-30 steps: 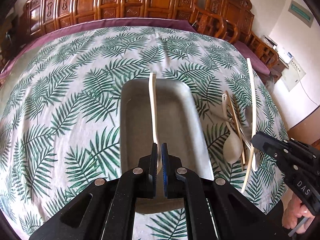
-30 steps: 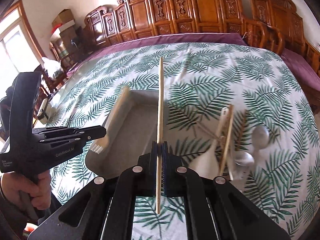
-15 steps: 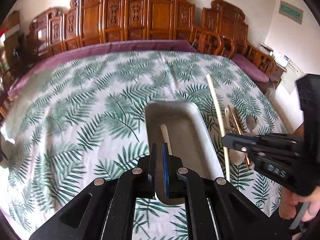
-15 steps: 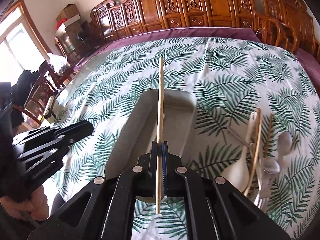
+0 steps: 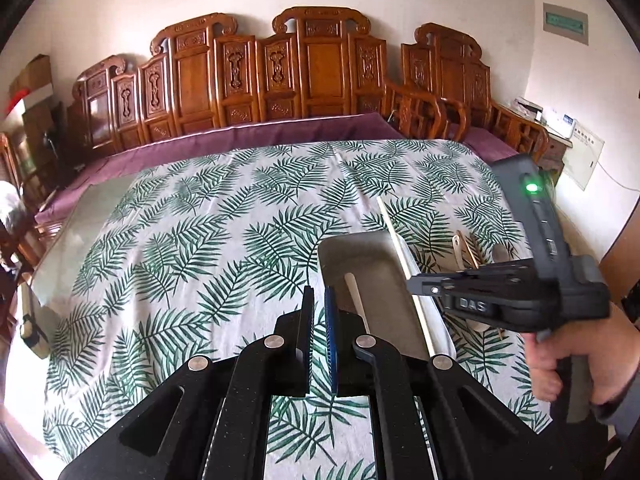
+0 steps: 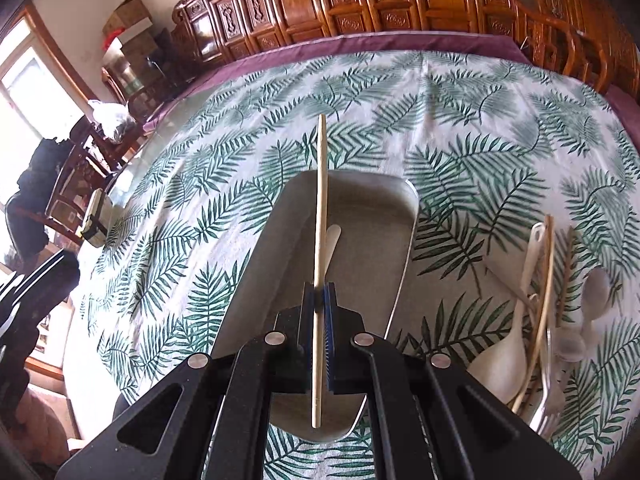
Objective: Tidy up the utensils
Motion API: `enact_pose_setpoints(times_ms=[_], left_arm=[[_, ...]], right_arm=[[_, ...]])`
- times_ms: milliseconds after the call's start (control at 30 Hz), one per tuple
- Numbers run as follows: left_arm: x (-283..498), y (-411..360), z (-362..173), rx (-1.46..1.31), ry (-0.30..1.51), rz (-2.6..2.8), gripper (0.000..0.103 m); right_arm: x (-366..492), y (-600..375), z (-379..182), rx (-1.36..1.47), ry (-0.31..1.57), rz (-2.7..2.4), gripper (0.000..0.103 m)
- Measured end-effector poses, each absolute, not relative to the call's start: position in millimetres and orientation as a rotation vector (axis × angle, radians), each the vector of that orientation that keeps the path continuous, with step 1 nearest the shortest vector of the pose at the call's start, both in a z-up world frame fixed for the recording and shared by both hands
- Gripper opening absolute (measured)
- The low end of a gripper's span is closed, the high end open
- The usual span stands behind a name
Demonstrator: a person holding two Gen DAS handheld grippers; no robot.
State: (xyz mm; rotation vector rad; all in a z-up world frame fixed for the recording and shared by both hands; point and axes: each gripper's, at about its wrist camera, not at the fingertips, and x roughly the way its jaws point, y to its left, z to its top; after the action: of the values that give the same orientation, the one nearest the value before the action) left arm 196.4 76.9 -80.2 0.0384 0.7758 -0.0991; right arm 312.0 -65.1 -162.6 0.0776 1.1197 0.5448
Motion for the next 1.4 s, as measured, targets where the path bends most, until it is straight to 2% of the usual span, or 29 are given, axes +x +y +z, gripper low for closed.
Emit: enact_pose_setpoints(times_ms=[267, 367, 867, 900, 933, 967, 1067, 1233, 1400], left_arm=[[193, 73, -82, 0.055, 0.78, -0.12, 0.004], [196, 70, -83, 0.051, 0.782, -0.128, 0.004], [209, 19, -94, 0.065, 0.802, -0.229, 0.005], [209, 16, -94, 0.067, 0.802, -0.233, 0.012], [210, 11, -95, 0.07, 0.8, -0.24, 0.023], [211, 8, -96, 0.071, 0.799, -0.243, 0.027], [214, -4, -101, 0.071, 0.81, -0.258, 0.029], [218, -23, -111, 0.081, 0.826, -0.281, 0.046], [223, -37, -119, 0.09, 0.846, -0.297, 0.058]], right_arm=[[317, -63, -181, 0.037, 1.182, 0.534, 0.007], [315, -68, -181, 0.024, 1.175, 0.541, 0.022], [272, -179, -141, -0.075, 1.022, 0.428, 0.022], [270, -188, -140, -0.083, 1.016, 0.41, 0.022], [269, -197, -138, -0.089, 1.011, 0.394, 0.022], [267, -203, -138, -0.093, 1.008, 0.383, 0.022], [265, -223, -140, -0.086, 1.01, 0.356, 0.022], [263, -246, -149, -0.074, 1.031, 0.33, 0.022], [266, -251, -161, -0.076, 1.055, 0.324, 0.022]])
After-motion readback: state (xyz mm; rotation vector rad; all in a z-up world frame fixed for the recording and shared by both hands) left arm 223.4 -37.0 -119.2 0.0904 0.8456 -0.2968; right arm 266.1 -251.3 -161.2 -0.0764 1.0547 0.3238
